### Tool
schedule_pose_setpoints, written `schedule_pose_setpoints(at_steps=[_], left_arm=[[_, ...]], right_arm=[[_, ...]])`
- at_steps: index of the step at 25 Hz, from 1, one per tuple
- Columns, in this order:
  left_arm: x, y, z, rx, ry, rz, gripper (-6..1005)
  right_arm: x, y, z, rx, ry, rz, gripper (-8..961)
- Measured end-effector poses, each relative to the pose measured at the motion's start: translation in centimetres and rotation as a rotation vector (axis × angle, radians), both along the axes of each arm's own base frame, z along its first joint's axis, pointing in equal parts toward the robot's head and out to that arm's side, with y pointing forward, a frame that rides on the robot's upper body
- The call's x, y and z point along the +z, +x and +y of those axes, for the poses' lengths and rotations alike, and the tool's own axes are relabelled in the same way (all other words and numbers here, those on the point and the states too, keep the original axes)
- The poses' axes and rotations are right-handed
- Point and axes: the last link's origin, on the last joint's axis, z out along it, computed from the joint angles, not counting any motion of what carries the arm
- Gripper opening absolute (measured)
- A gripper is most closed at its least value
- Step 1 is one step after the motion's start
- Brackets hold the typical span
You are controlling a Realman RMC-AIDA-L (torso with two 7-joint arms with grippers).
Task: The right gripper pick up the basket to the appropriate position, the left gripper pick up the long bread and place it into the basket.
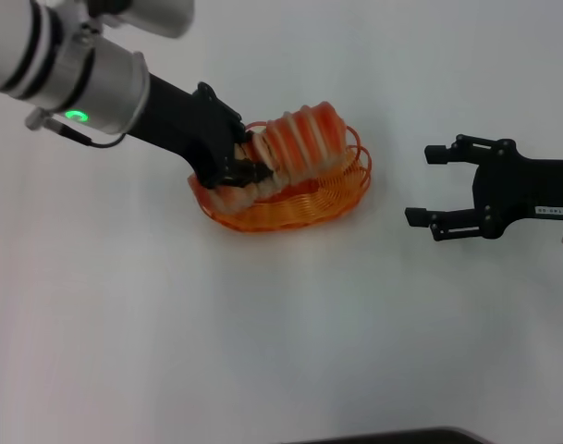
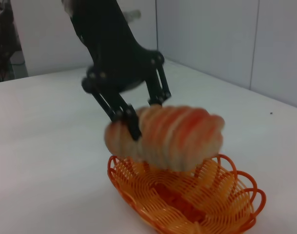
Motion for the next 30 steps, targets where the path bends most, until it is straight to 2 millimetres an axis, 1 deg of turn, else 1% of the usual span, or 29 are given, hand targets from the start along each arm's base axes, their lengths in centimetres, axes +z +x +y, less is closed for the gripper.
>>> schedule_pose_setpoints(at_steps=[4,10,14,17,19,20,22,25,26,28,30], left_arm=[[-1.1,-0.4,0.2,0.024,0.045,0.002,349],[-0.2,-0.3,0.1,0.031,0.091,-0.059,544],[0.6,-0.8,-0.1,0.058,0.099,-0.090,705],[0.8,-1.0,-0.2,0.066,0.104,-0.099,817],[2.9,-2.5,-0.5,0.127,0.125,-0.153,880],[3.3,-2.8,-0.6,0.135,0.126,-0.163,911],[4.8,-4.1,-1.4,0.156,0.120,-0.208,911],[7.7,-6.8,-2.8,0.186,0.149,-0.300,911],[8.9,-8.2,-3.5,0.205,0.176,-0.343,911],[10.5,-10.6,-4.9,0.229,0.213,-0.405,911],[10.9,-12.9,-6.5,0.259,0.223,-0.444,911]], right_arm=[[0.0,-0.1,0.0,-0.003,-0.005,0.003,947],[-0.2,-0.2,0.0,0.004,-0.014,0.000,947],[-0.2,-0.2,0.0,0.005,-0.015,0.000,947],[-0.2,-0.2,0.0,0.005,-0.014,-0.001,947],[-0.2,-0.2,0.0,0.005,-0.014,-0.001,947],[-0.2,-0.2,0.0,0.005,-0.014,-0.001,947],[-0.1,-0.2,0.0,0.006,-0.013,-0.002,947],[-0.1,-0.2,0.1,0.006,-0.010,-0.001,947],[-0.1,-0.2,0.1,0.006,-0.009,-0.001,947],[0.0,-0.3,0.2,0.008,-0.007,0.000,947],[0.2,-0.3,0.2,0.010,-0.002,-0.004,947]])
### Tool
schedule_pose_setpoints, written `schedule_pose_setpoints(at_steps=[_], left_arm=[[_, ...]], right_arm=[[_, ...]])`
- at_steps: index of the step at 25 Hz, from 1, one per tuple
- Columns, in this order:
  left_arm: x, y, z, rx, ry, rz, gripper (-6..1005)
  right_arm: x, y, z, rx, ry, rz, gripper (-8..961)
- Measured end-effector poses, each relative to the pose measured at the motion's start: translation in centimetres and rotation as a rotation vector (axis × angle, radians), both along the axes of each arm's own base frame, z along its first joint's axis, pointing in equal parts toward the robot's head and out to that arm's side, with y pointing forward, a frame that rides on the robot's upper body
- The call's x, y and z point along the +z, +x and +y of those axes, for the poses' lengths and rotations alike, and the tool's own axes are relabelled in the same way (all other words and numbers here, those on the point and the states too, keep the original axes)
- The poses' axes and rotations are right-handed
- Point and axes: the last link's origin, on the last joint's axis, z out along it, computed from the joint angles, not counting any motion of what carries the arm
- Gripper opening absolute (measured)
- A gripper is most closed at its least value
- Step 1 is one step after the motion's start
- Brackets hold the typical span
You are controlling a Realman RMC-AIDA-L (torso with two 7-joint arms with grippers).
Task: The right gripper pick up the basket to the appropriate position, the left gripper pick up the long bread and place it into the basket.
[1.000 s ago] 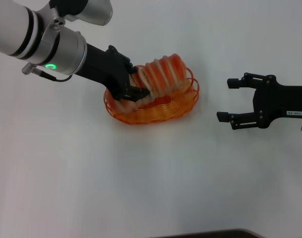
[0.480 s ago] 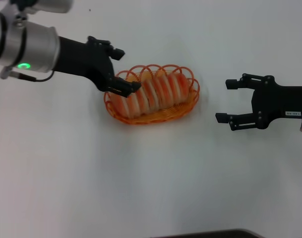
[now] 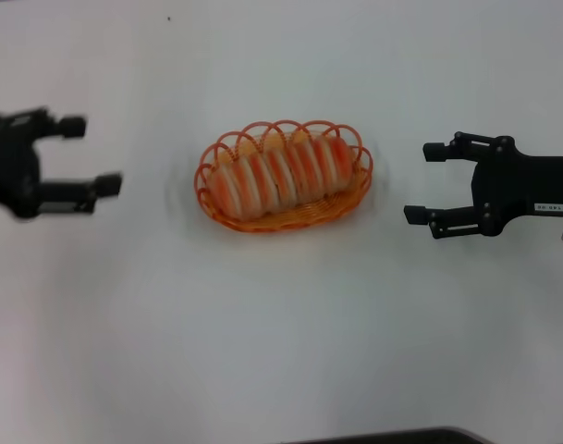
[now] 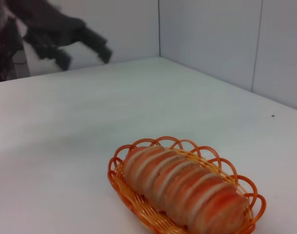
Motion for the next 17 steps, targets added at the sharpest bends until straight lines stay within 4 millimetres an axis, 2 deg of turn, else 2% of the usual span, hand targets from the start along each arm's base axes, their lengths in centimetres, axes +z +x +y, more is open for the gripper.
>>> schedule_pose_setpoints(at_steps=[3,8,17], left_arm=[[-0.7,-3.1,-2.3,0.055,-0.016,-0.058,911],[-2.5,-6.2,-5.0,0.117,0.009,-0.110,911],[-4.6,-8.0,-6.1,0.193,0.036,-0.132,911]], right_arm=[[0.1,0.0,0.1,0.003,0.004,-0.006,947],[0.4,0.0,0.2,0.007,0.013,-0.016,947],[0.4,0.4,0.3,-0.005,0.030,-0.029,947]])
